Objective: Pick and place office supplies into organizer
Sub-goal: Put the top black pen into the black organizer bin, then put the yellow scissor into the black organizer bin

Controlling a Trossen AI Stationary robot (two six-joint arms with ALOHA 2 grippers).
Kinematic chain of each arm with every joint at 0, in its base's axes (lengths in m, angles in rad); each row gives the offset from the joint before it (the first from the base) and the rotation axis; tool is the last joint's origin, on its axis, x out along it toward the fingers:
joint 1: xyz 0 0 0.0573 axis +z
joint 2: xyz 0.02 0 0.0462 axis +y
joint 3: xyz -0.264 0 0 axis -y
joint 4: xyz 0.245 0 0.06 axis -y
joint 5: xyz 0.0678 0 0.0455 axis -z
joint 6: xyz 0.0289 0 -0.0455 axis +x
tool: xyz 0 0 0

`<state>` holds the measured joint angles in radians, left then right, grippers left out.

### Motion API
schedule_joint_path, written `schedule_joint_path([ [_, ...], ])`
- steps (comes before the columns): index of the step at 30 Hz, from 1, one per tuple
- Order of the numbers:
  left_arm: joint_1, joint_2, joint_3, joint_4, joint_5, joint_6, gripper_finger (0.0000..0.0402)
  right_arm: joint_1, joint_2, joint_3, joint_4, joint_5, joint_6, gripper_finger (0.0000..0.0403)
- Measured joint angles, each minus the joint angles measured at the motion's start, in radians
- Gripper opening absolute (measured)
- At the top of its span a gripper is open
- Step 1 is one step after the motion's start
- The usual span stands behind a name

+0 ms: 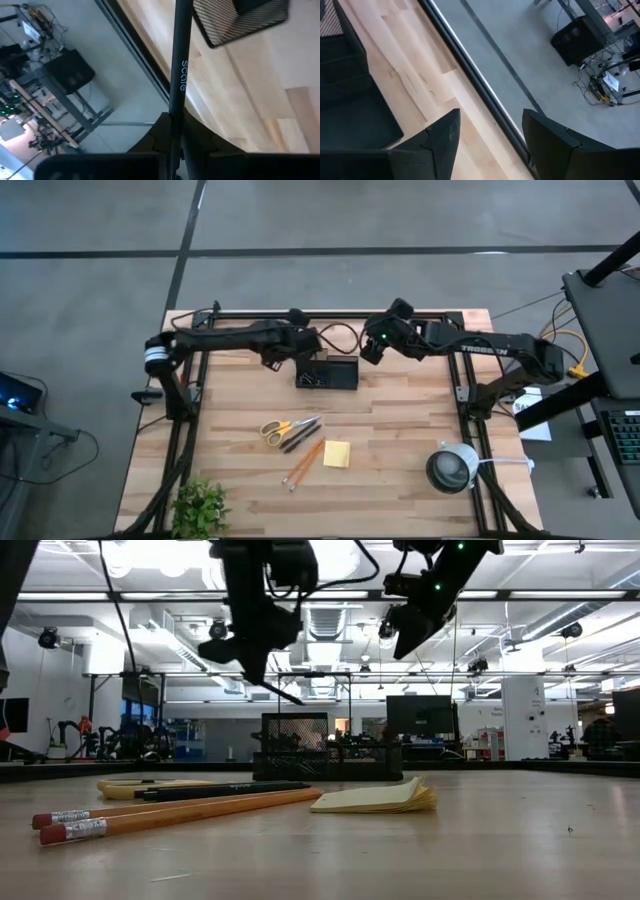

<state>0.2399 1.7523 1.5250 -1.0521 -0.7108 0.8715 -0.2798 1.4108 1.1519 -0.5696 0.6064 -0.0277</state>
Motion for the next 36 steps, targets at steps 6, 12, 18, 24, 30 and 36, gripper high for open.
schedule_joint_path([
  [6, -0.023, 0.098, 0.041, 0.006, 0.004, 0.010, 0.0007, -0.007, -0.006, 0.000, 0.000, 0.000, -0.023, 0.0201],
  [12, -0.055, 0.144, 0.036, 0.055, 0.001, 0.026, 0.0045, -0.007, -0.007, 0.000, -0.003, -0.001, -0.036, 0.0201],
  [18, -0.101, 0.144, 0.030, 0.079, -0.002, 0.005, 0.0120, -0.006, -0.010, 0.000, -0.002, -0.001, -0.027, 0.0201],
  [24, -0.137, 0.079, 0.019, -0.035, 0.003, -0.251, 0.0174, -0.003, -0.011, 0.000, -0.025, -0.049, -0.032, 0.0201],
  [30, -0.168, -0.104, -0.082, -0.089, 0.485, -0.776, 0.0187, 0.034, 0.008, 0.000, -0.058, -0.528, -0.109, 0.0201],
  [36, -0.277, -0.359, -0.406, 0.177, 0.614, -0.988, 0.0169, 0.136, 0.117, 0.013, 0.101, -0.665, -0.054, 0.0201],
])
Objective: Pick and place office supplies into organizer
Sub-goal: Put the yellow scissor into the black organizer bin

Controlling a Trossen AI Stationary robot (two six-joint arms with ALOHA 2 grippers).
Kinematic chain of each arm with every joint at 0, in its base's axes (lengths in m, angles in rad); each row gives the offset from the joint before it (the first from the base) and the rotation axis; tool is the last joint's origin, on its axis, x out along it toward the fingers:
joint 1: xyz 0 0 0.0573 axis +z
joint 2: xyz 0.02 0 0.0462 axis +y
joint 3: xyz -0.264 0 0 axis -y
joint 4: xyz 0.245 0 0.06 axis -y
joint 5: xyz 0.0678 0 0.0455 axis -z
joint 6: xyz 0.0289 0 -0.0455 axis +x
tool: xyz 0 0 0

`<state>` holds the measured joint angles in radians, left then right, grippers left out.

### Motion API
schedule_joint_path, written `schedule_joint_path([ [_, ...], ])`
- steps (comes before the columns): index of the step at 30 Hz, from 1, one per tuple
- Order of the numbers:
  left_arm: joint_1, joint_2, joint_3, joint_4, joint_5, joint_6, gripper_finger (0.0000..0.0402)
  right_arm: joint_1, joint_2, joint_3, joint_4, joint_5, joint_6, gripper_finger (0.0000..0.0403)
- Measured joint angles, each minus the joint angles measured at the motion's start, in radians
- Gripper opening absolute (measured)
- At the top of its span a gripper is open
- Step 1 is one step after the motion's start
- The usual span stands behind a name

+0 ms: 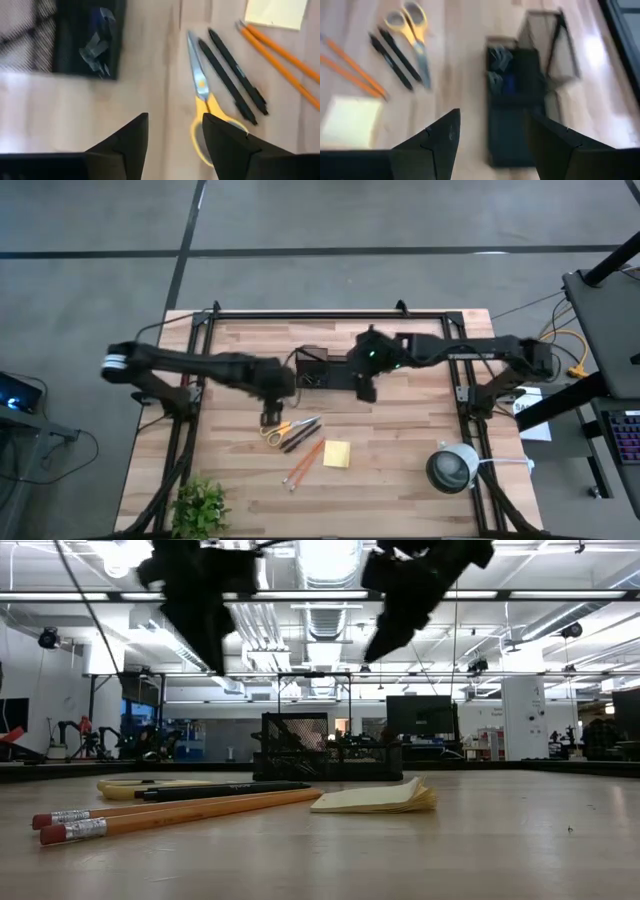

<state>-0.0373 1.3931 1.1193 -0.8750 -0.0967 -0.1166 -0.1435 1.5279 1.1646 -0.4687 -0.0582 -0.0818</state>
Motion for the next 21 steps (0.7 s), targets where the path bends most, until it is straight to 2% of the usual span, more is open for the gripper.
schedule_joint_path([
  [5, -0.095, -0.150, -0.257, 0.178, 0.040, -0.231, 0.0162, 0.097, 0.145, 0.112, 0.030, -0.002, 0.047, 0.0201],
  [10, -0.204, -0.200, -0.403, 0.353, 0.040, -0.380, 0.0161, 0.153, 0.291, 0.256, -0.044, 0.008, 0.007, 0.0201],
  [15, -0.286, -0.130, -0.425, 0.391, 0.002, -0.409, 0.0163, 0.171, 0.390, 0.379, -0.179, 0.006, 0.027, 0.0201],
  [21, -0.304, 0.002, -0.413, 0.396, -0.071, -0.434, 0.0178, 0.170, 0.416, 0.416, -0.207, 0.011, 0.034, 0.0201],
])
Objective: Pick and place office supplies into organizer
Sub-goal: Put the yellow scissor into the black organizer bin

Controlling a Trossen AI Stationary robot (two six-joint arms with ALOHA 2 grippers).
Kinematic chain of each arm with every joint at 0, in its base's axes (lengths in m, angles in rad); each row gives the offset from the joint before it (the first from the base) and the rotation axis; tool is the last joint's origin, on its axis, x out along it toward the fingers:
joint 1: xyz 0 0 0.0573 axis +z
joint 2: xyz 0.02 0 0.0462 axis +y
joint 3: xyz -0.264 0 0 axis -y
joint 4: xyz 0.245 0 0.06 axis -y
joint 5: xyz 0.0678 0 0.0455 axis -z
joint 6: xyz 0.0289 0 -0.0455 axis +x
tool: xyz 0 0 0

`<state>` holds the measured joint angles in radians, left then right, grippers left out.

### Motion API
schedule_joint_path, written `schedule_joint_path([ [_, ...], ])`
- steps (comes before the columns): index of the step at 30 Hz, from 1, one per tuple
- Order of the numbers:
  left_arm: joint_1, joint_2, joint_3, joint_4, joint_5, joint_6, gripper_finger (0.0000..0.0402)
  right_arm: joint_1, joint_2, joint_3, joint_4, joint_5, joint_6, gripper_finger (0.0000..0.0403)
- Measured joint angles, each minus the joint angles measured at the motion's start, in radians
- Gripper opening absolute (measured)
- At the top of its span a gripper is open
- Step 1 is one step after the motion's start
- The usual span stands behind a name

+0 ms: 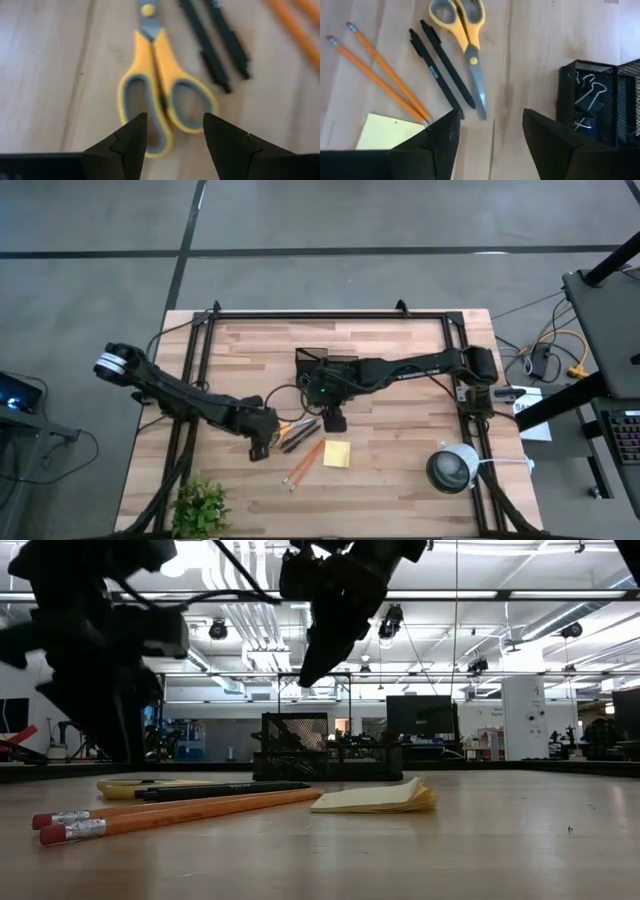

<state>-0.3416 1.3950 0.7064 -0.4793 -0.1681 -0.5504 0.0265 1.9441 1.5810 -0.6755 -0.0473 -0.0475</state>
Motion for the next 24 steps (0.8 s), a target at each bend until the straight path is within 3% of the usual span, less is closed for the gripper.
schedule_joint_path([
  [16, 0.002, 0.182, 0.027, 0.047, -0.001, -0.019, 0.0175, -0.008, -0.009, -0.011, -0.007, 0.031, -0.019, 0.0201],
  [24, 0.010, 0.186, 0.027, 0.065, 0.006, 0.067, 0.0078, -0.008, -0.009, -0.041, -0.008, 0.032, -0.048, 0.0201],
])
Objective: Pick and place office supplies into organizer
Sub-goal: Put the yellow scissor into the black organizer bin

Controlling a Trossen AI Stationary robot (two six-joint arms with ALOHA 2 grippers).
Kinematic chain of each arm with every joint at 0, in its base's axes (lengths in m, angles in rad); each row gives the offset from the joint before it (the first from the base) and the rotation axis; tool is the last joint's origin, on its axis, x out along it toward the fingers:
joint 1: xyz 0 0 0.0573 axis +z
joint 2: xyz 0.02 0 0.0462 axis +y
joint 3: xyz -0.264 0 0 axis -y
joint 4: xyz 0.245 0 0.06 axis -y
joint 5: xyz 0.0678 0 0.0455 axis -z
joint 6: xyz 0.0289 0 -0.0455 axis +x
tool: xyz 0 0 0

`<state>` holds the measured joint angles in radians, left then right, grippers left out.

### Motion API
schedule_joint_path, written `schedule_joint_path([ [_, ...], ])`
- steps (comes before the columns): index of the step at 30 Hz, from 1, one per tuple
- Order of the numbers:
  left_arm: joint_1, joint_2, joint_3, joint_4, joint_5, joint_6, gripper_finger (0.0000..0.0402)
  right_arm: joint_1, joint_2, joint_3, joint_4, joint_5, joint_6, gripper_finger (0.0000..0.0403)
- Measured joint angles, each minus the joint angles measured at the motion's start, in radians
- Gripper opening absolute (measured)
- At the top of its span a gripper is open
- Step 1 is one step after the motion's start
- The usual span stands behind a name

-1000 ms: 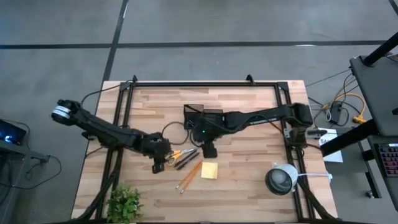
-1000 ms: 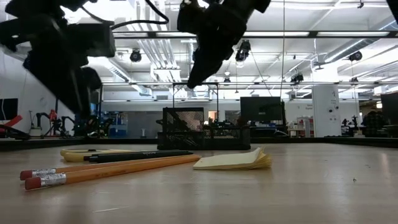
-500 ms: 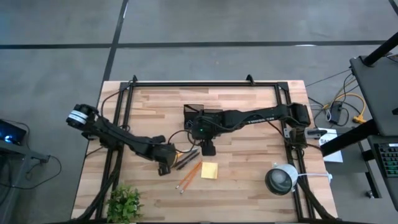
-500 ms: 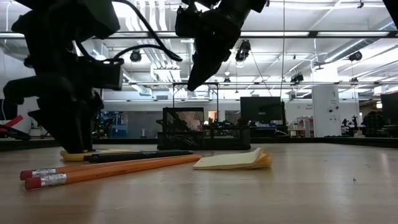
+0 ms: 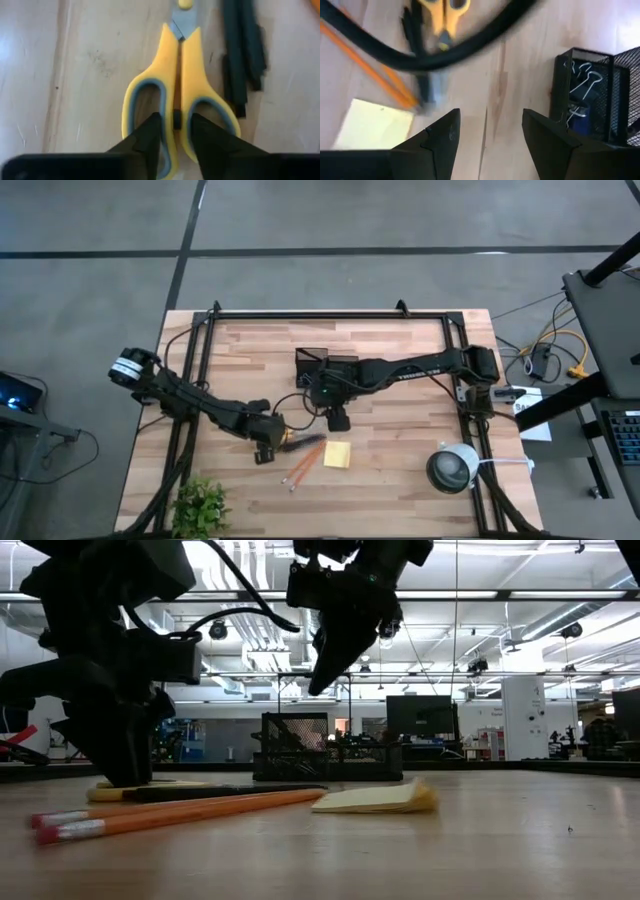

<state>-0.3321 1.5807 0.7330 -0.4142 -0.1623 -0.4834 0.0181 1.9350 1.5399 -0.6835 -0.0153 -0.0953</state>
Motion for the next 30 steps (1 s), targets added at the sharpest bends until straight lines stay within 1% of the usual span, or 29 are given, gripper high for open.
schedule_joint_path([
  [1, 0.002, 0.000, 0.000, 0.000, 0.000, 0.014, 0.0064, 0.000, 0.000, -0.005, 0.000, 0.000, -0.002, 0.0201],
  [2, 0.004, 0.001, 0.000, 0.000, 0.002, 0.030, 0.0059, 0.000, 0.000, -0.010, 0.000, 0.000, -0.002, 0.0201],
  [10, 0.014, -0.028, 0.015, -0.021, -0.024, 0.103, 0.0059, 0.000, 0.000, -0.025, 0.004, 0.000, 0.001, 0.0201],
  [13, 0.020, -0.047, 0.031, -0.093, -0.086, 0.123, 0.0059, 0.000, 0.000, -0.026, 0.009, 0.001, -0.001, 0.0201],
  [17, 0.028, -0.099, 0.091, -0.254, -0.182, 0.176, 0.0059, 0.000, -0.011, -0.026, 0.016, 0.055, -0.002, 0.0201],
  [20, 0.050, -0.149, 0.147, -0.411, -0.248, 0.235, 0.0059, -0.003, -0.037, -0.028, 0.029, 0.137, 0.011, 0.0201],
  [21, 0.061, -0.166, 0.172, -0.441, -0.272, 0.257, 0.0059, -0.004, -0.051, -0.028, 0.037, 0.172, 0.014, 0.0201],
  [24, 0.099, -0.227, 0.252, -0.565, -0.354, 0.334, 0.0059, -0.005, -0.096, -0.028, 0.043, 0.313, 0.043, 0.0201],
  [27, 0.153, -0.268, 0.345, -0.633, -0.448, 0.454, 0.0059, -0.005, -0.157, -0.029, 0.043, 0.461, 0.078, 0.0201],
  [30, 0.232, -0.292, 0.422, -0.642, -0.536, 0.642, 0.0059, -0.005, -0.228, -0.034, 0.040, 0.583, 0.124, 0.0201],
])
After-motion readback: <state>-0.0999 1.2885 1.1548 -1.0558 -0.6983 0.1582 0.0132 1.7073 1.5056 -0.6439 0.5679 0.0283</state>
